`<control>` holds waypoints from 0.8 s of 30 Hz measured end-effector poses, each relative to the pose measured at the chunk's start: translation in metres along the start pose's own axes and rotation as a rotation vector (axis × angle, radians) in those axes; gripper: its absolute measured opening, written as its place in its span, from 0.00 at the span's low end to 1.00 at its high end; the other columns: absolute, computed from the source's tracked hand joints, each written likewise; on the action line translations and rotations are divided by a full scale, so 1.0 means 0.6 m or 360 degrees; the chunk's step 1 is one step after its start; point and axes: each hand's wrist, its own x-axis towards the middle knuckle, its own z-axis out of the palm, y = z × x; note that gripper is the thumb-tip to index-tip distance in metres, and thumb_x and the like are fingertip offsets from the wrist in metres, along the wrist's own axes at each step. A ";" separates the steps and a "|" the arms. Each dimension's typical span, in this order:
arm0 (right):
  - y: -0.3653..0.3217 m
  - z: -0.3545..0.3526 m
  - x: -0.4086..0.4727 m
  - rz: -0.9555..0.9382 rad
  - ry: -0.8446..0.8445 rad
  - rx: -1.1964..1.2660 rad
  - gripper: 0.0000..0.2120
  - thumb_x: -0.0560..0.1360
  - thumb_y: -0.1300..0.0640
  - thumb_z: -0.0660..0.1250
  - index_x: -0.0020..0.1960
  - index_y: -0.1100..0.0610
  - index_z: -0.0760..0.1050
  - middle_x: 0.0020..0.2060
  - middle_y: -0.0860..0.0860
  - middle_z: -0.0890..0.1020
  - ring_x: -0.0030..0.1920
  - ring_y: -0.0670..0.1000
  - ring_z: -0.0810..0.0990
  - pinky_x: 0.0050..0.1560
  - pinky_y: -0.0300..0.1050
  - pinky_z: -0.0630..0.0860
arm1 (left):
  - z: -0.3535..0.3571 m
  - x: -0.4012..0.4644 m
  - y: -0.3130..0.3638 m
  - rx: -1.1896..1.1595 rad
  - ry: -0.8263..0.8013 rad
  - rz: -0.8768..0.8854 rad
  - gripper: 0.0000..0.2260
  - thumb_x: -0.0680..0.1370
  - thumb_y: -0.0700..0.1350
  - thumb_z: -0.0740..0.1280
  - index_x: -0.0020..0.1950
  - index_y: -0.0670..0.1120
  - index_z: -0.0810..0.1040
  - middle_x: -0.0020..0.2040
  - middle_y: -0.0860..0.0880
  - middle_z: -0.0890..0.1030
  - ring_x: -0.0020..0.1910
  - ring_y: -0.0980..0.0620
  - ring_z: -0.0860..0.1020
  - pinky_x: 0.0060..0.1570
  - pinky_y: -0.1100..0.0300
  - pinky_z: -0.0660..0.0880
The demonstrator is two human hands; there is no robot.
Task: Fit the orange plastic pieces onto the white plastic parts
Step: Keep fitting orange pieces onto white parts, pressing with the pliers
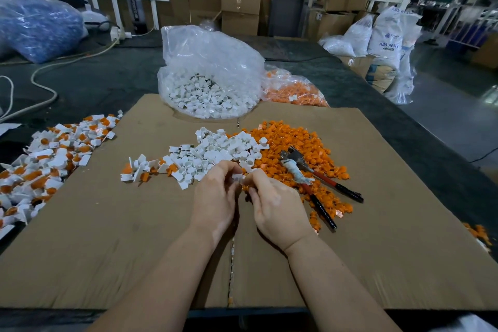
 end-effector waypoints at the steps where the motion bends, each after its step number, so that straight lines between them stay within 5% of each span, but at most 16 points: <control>1: 0.001 0.001 0.000 0.0004 0.0005 -0.0016 0.06 0.77 0.62 0.59 0.52 0.60 0.73 0.36 0.54 0.79 0.37 0.56 0.77 0.34 0.53 0.74 | -0.001 0.000 0.001 0.0020 0.0001 -0.0001 0.10 0.74 0.34 0.67 0.45 0.49 0.77 0.39 0.58 0.73 0.40 0.58 0.75 0.40 0.74 0.68; 5: 0.003 0.003 0.001 0.0030 -0.0017 -0.0039 0.07 0.78 0.61 0.58 0.53 0.59 0.72 0.38 0.54 0.79 0.39 0.56 0.77 0.35 0.53 0.75 | -0.002 -0.002 0.002 0.0076 0.0047 -0.0032 0.07 0.75 0.38 0.68 0.46 0.50 0.79 0.41 0.59 0.69 0.47 0.51 0.75 0.48 0.63 0.71; 10: -0.002 -0.001 0.001 0.0019 0.0095 -0.0041 0.05 0.75 0.65 0.62 0.51 0.60 0.74 0.37 0.54 0.80 0.38 0.55 0.78 0.32 0.51 0.76 | -0.001 -0.003 0.003 0.0035 0.0054 0.0083 0.10 0.77 0.41 0.66 0.57 0.50 0.79 0.45 0.53 0.77 0.47 0.56 0.73 0.48 0.66 0.69; 14: 0.001 0.000 0.002 0.0056 0.0203 -0.0032 0.05 0.74 0.66 0.63 0.49 0.60 0.75 0.38 0.53 0.80 0.39 0.53 0.78 0.32 0.50 0.77 | -0.001 -0.004 0.002 0.0016 0.0060 0.0146 0.03 0.75 0.40 0.68 0.46 0.46 0.80 0.40 0.59 0.71 0.40 0.67 0.72 0.41 0.80 0.64; 24: 0.013 0.004 0.005 0.0279 0.0331 0.0131 0.07 0.77 0.64 0.63 0.53 0.58 0.77 0.43 0.52 0.81 0.46 0.52 0.79 0.44 0.50 0.77 | 0.004 -0.001 -0.003 -0.0111 -0.0072 -0.0033 0.10 0.76 0.43 0.66 0.37 0.55 0.70 0.33 0.56 0.76 0.35 0.60 0.74 0.35 0.73 0.67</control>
